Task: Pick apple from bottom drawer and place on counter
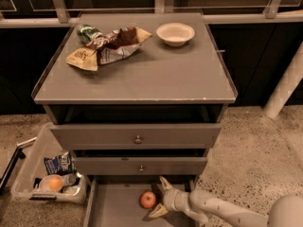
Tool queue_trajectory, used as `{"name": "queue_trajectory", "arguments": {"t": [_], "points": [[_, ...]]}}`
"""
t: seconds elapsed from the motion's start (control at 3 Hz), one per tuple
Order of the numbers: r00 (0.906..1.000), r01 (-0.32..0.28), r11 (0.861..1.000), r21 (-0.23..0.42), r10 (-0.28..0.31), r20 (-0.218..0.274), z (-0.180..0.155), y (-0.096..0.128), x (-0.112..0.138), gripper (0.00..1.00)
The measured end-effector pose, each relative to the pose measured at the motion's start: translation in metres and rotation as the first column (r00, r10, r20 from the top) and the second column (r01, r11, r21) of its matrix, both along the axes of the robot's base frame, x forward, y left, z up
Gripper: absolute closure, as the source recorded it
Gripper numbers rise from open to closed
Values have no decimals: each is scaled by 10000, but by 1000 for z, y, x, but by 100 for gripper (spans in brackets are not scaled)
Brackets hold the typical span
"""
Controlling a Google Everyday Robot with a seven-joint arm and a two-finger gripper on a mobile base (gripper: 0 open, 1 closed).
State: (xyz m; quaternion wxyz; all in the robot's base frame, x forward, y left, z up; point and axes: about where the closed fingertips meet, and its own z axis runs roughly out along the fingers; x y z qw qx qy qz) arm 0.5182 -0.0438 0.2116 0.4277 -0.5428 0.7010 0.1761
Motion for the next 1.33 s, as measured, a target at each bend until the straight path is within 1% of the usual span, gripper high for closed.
{"name": "queue_trajectory", "arguments": {"t": [0.33, 0.67, 1.33], "points": [[9994, -146, 9998, -149, 141, -324, -18, 8, 1, 0], [9964, -351, 9994, 8, 350, -769, -32, 17, -4, 0], [9856, -842, 9947, 588, 919, -1419, -46, 42, -19, 0]]}}
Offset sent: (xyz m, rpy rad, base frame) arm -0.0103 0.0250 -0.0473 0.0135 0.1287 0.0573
